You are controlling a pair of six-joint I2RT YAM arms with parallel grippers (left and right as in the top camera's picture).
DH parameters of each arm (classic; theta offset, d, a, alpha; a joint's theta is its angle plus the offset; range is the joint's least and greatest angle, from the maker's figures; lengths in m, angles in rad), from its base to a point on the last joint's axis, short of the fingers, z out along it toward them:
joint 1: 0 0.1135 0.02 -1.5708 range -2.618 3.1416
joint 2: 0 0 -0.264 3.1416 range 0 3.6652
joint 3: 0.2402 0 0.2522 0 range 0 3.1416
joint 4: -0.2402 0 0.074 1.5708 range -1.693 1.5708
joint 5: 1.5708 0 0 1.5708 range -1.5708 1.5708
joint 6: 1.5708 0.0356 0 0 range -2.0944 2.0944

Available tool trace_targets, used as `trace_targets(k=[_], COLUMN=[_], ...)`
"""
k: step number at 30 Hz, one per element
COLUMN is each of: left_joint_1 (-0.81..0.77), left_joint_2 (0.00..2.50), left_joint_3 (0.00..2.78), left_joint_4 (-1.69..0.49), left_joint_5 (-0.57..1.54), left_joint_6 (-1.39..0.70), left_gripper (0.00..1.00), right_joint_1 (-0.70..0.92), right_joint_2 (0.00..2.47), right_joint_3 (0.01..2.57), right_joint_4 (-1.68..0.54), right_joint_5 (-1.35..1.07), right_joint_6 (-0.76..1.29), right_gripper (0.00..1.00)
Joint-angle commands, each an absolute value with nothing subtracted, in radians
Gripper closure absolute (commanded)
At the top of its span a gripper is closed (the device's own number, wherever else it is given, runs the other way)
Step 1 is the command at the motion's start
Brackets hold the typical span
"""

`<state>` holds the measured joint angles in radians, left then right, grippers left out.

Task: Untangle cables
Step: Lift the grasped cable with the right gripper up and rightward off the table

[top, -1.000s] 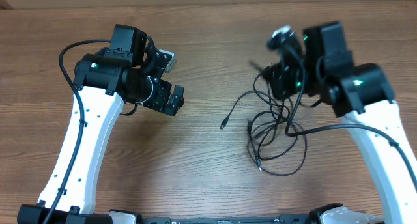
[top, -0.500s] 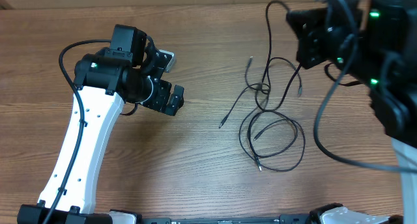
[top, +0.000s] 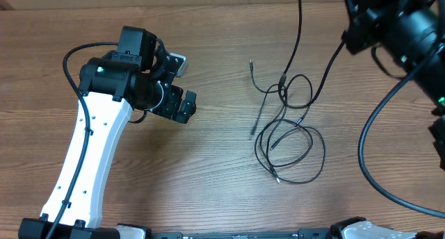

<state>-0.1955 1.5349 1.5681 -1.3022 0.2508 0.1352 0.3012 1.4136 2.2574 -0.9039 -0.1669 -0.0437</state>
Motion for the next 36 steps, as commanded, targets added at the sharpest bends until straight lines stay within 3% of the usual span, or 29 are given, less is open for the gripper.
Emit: trace_targets(k=[1, 13, 27, 36], left_joint_1=[-0.19, -0.19, -0.19, -0.19], left_joint_2=[1.537, 1.537, 1.537, 1.537], left_joint_3=[1.586, 1.586, 1.586, 1.586], left_joint_4=[-1.301, -1.301, -1.301, -1.301], left_joint_5=[0.252, 0.252, 0.252, 0.252], left_joint_6=[0.157, 0.157, 0.157, 0.157], left_gripper=[0.01, 0.0, 0.0, 0.0], right_joint_1=[0.301, 0.29, 0.159, 0.04], right_joint_2=[1.402, 1.402, 1.404, 1.427], right_joint_3=[2.286, 2.286, 2.286, 2.286], right_joint_4=[-0.818, -0.595, -0.385, -0.419], right_joint_5=[-0.15, -0.119, -0.112, -0.019], right_joint_6=[0.004, 0.034, 0.019, -0.09], right_gripper=[0.96, 0.96, 0.96, 0.96])
